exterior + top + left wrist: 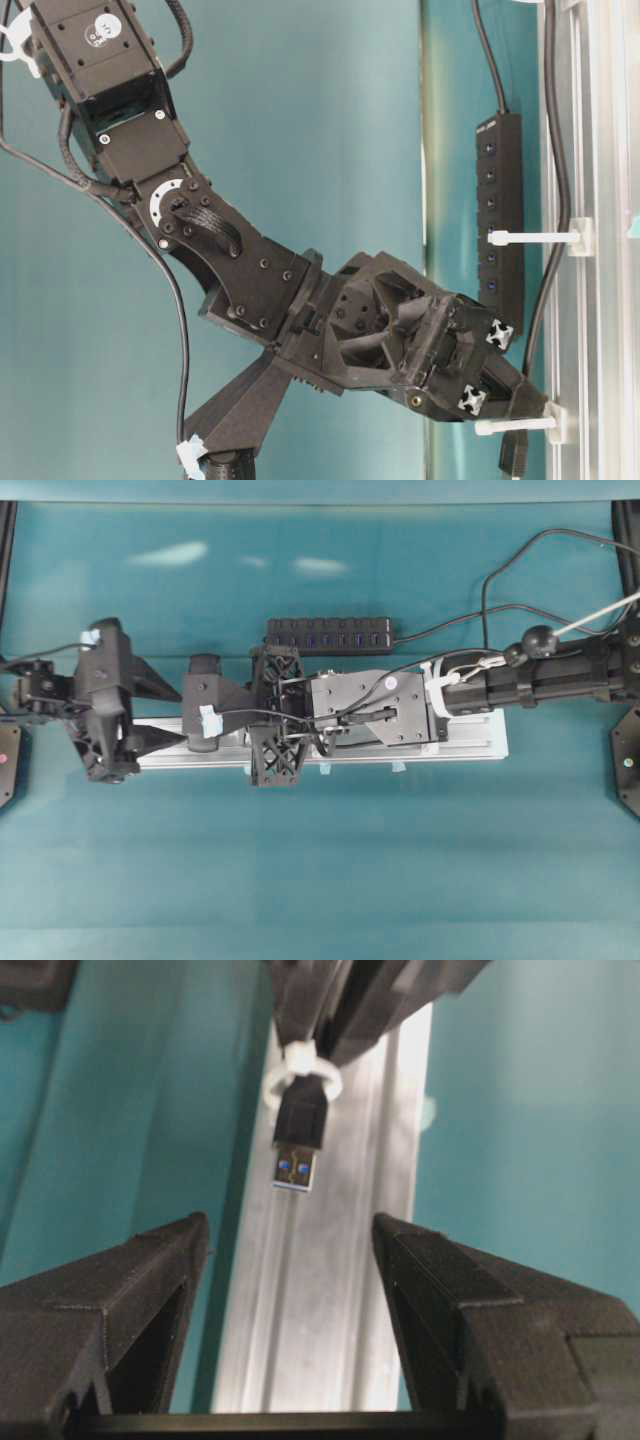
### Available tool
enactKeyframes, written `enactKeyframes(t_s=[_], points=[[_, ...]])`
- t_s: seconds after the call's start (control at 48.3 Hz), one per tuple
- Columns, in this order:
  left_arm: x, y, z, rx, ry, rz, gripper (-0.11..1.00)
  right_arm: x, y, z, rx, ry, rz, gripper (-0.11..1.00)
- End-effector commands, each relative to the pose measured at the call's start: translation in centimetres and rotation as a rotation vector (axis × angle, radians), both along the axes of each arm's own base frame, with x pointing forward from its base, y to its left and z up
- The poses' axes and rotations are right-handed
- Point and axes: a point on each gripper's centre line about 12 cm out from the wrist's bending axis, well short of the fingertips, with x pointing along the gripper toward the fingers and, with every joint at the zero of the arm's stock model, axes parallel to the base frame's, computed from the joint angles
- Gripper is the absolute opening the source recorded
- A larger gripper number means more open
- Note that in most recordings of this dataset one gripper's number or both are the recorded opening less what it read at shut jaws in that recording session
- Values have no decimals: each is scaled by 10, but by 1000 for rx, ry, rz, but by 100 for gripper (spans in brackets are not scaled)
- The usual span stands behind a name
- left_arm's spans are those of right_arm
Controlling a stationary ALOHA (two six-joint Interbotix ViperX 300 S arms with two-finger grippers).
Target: Pass the USB cable through three rings with both arms.
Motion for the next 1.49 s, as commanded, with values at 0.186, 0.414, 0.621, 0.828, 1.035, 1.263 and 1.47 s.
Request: enactKeyframes(t_s=[0.186,0.414,0.621,0.828,1.035,1.263,1.47], points=[[15,2,-10,17,-27,-10,70,-1,0,9,-3,-27,8,-8],[33,4,-18,19,-41,-13,70,-3,1,9,2,-28,7,-8],[48,6,-21,18,-32,-13,70,-2,1,10,7,-45,8,-8],[46,6,-27,7,-13,-6,70,-1,1,10,7,-46,8,-8],[42,5,-30,3,-3,-4,69,-1,1,11,6,-54,11,-8],[42,6,-29,3,-3,-3,67,-1,1,11,6,-55,11,-8],[42,5,-29,3,-1,-4,47,-1,1,11,6,-55,11,-8]])
